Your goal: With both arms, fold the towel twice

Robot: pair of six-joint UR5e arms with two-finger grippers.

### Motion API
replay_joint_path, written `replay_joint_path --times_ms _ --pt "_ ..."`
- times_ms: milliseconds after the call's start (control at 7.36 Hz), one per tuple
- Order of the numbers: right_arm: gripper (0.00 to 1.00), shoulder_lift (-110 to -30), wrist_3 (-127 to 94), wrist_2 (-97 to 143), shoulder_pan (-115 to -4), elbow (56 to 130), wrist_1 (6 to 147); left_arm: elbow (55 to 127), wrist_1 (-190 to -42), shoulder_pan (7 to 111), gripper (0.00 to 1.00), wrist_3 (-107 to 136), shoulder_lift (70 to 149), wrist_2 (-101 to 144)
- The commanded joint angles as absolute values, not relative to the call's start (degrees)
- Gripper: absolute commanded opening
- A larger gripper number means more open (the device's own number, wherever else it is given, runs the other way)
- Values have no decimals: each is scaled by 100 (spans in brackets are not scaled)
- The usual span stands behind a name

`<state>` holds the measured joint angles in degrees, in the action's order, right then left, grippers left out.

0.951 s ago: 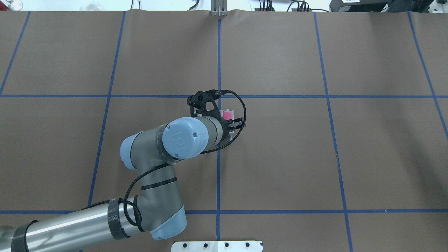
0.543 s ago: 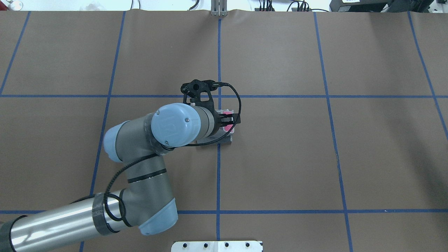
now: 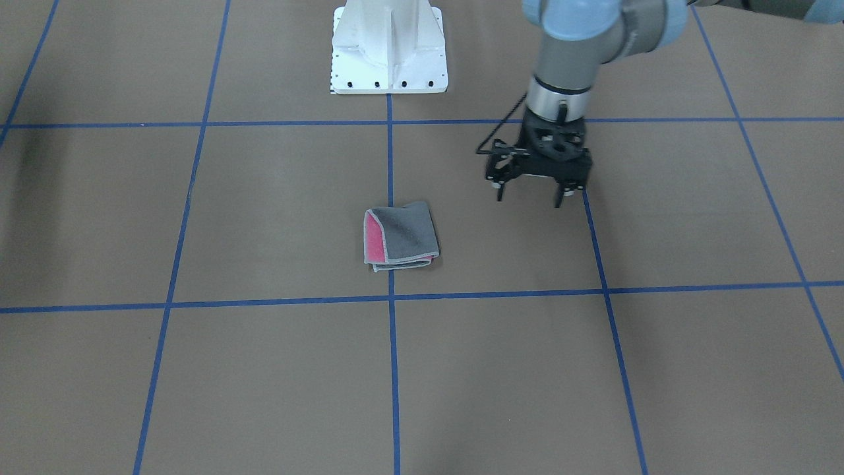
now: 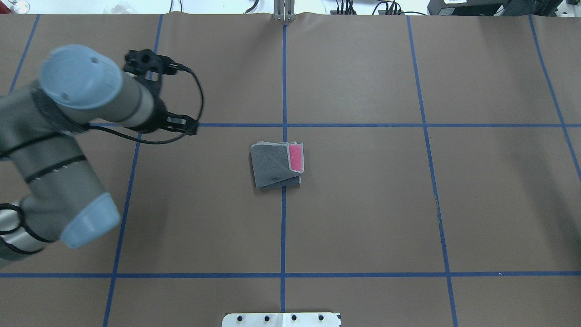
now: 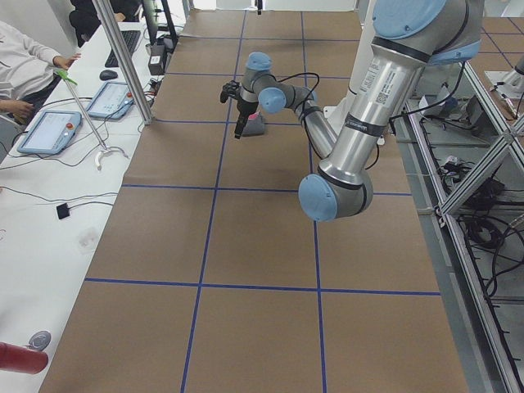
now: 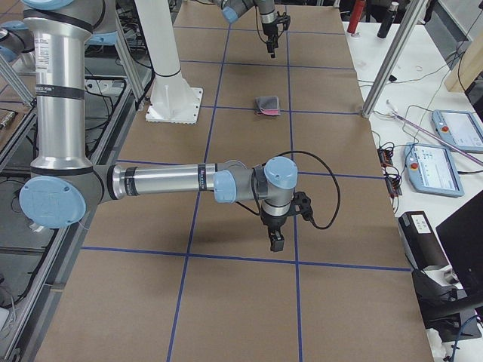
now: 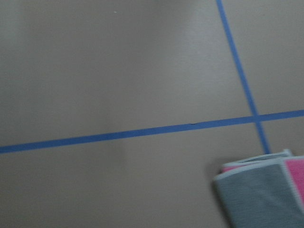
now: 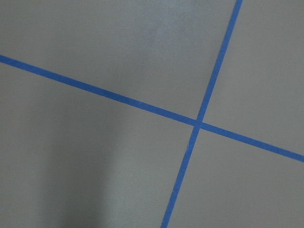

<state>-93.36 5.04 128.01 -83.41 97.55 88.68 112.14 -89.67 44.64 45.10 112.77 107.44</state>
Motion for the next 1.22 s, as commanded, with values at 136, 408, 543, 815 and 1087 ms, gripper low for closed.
replay_joint_path --times_ms 136,408,543,815,1087 --pt "100 -9728 571 12806 -8762 9756 8859 11330 -8983 6804 100 1178 9628 12537" --pt "100 -9765 554 12806 -8780 9738 8851 10954 -8921 7931 100 -239 9108 12953" --pt "100 -9765 545 12814 -8780 9738 8851 10577 -8947 8215 100 -803 8931 13059" --pt "100 -9773 536 12814 -8780 9738 8851 10275 -8982 8446 100 -897 8379 13017" --pt "100 -9773 536 12814 -8771 9738 8851 9758 -9026 8542 100 -931 8332 13051"
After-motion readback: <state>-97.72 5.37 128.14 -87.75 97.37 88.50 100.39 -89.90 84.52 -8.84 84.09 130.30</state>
